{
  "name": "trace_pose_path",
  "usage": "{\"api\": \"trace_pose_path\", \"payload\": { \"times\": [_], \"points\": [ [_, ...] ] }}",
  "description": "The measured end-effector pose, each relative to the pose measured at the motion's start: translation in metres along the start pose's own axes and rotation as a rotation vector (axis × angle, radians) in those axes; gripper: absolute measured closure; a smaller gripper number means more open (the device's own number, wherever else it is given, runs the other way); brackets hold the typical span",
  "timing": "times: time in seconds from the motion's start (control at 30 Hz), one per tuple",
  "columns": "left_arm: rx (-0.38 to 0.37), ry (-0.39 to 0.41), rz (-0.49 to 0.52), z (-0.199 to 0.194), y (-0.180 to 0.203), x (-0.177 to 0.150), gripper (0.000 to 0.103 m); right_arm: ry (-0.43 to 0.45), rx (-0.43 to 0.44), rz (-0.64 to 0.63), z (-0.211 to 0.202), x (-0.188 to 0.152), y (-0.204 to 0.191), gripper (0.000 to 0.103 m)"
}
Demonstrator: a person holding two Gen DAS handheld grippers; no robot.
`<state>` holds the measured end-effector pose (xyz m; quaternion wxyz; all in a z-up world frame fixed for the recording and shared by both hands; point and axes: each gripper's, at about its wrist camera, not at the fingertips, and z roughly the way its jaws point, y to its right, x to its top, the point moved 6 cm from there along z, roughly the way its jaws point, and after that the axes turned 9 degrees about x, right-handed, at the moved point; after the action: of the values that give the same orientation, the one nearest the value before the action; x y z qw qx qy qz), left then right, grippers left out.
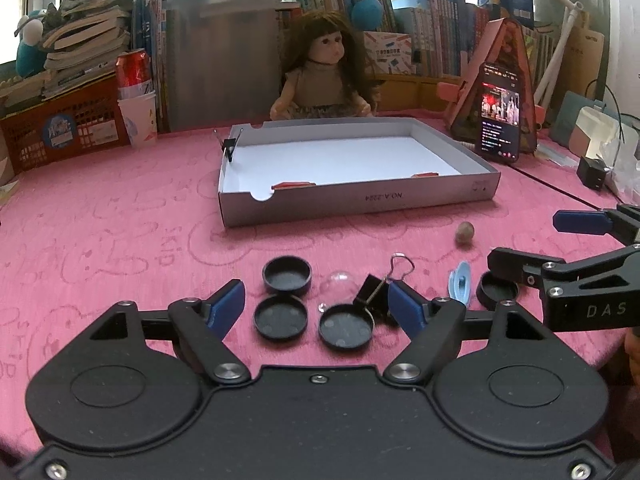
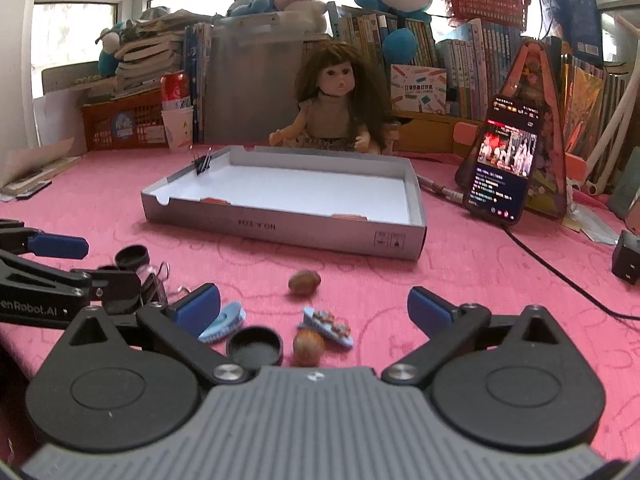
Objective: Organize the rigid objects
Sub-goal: 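Move both open tools back toward the remaining objects, then grasp a black round lid with the left tool while the right tool grasps a brown nut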
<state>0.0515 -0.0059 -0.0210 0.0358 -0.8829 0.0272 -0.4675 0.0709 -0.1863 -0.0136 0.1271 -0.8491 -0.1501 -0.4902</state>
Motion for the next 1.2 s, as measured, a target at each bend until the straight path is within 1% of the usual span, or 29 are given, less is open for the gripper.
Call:
{"api": "trace_pose_path", "payload": {
  "times": [0.13,0.23,0.33,0.4,0.43,0.47,0.5,0.57,0.6,0.63,0.7,0.77,0.9,0.97,1.07,1.2],
  "points": [
    [0.0,-0.004,-0.005,-0.003,0.0,-0.006,0.026,-0.013,-0.009,-0.003,-0.002,-0.008,0.0,0.0],
    [-0.004,-0.005,-0.013,-0.005,-0.001,-0.008,0.029,-0.015,-0.005,-0.01,-0.005,-0.011,-0.002,0.0],
    [-0.014,-0.007,-0.03,-0.008,-0.003,-0.009,0.034,-0.018,-0.002,-0.013,-0.008,-0.013,-0.003,0.002],
    [-0.019,-0.01,-0.033,-0.011,-0.004,-0.01,0.042,-0.018,-0.004,-0.015,-0.011,-0.015,-0.002,0.005],
    [-0.022,-0.011,-0.033,-0.013,-0.005,-0.011,0.046,-0.02,-0.004,-0.015,-0.012,-0.015,-0.002,0.01],
    [-0.026,-0.01,-0.033,-0.015,-0.004,-0.011,0.054,-0.023,-0.002,-0.014,-0.013,-0.016,-0.001,0.017],
    [-0.032,-0.009,-0.03,-0.018,-0.004,-0.011,0.058,-0.023,-0.001,-0.012,-0.015,-0.016,-0.001,0.02],
    [-0.05,-0.009,-0.022,-0.021,-0.001,-0.012,0.061,-0.02,-0.006,-0.008,-0.017,-0.016,0.001,0.032],
    [-0.062,-0.011,-0.016,-0.023,0.001,-0.013,0.062,-0.02,-0.008,-0.006,-0.019,-0.016,0.003,0.035],
    [-0.071,-0.013,-0.01,-0.024,0.004,-0.014,0.063,-0.021,-0.009,-0.002,-0.02,-0.016,0.004,0.043],
    [-0.082,-0.018,0.0,-0.024,0.008,-0.015,0.066,-0.027,-0.011,0.002,-0.02,-0.016,0.005,0.051],
    [-0.08,-0.023,0.005,-0.022,0.011,-0.017,0.066,-0.037,-0.009,0.0,-0.02,-0.018,0.005,0.057],
    [-0.061,-0.031,0.001,-0.015,0.014,-0.018,0.066,-0.049,0.002,-0.004,-0.017,-0.021,0.002,0.059],
    [-0.048,-0.026,0.004,-0.012,0.014,-0.018,0.066,-0.05,0.003,-0.006,-0.015,-0.022,0.001,0.063],
    [-0.031,-0.022,0.017,-0.007,0.015,-0.019,0.066,-0.059,-0.003,0.008,-0.01,-0.022,0.003,0.064],
    [-0.029,-0.017,0.023,-0.002,0.017,-0.019,0.066,-0.055,0.008,0.037,-0.006,-0.022,0.004,0.064]
  ]
}}
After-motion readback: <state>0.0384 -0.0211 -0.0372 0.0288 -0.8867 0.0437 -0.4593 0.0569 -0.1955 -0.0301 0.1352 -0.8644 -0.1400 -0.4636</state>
